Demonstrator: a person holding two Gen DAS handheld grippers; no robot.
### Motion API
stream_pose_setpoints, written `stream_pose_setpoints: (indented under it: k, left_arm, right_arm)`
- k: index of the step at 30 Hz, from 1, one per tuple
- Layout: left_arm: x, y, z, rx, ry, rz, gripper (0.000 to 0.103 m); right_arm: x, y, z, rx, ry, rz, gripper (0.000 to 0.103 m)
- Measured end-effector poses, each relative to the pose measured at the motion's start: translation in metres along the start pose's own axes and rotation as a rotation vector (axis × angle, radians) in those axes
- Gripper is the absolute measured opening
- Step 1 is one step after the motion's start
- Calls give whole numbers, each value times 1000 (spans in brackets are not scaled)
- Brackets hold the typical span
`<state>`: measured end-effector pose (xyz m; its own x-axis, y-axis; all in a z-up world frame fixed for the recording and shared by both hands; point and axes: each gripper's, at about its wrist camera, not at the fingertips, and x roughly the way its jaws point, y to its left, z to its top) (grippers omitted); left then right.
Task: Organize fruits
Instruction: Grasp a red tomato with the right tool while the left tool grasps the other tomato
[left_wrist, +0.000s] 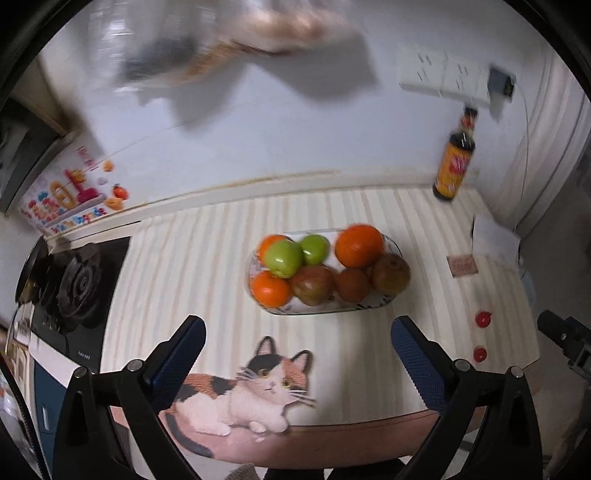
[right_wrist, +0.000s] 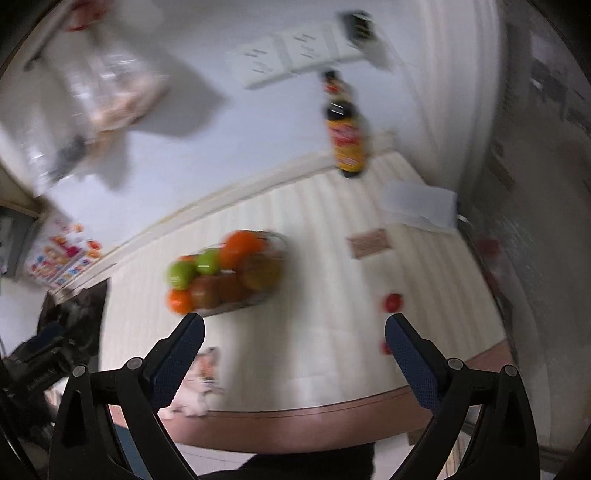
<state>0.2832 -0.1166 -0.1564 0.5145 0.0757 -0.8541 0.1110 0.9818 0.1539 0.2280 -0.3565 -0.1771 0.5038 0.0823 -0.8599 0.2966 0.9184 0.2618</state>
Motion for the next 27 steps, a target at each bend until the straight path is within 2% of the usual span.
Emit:
stream_pose_setpoints:
  k: [4,6,8,13,17,20,22,27]
  left_arm:
    - [46,-52,3,93,88,25,103]
    - [67,-74,3,131,136,21,103]
    - [86,-96,0,176,176,25,103]
    - [113,-132,0,241,232,25,103]
    - [130,-153,4,257,274,-1,103]
    - [140,-174,8,274,302,-56,103]
    - [148,-194,9,291,334,-127,103]
    - [170,-251,7,343,414,-266,103]
  right_arm:
    - [65,-50,-9,25,119,-45,97]
    - [99,-65,-17,21,178,-53,70]
    - [128,-78,-27,32,231,-43,64]
    - [173,-95,-43,44,285,-25,49]
    - [191,-95,-50,1,302,-21,28]
    - [185,-100,-48,-3,273,-13,27]
    - [176,-109,-43,30,253,-7,27]
    - [157,-152,-35,120,219,-34,28]
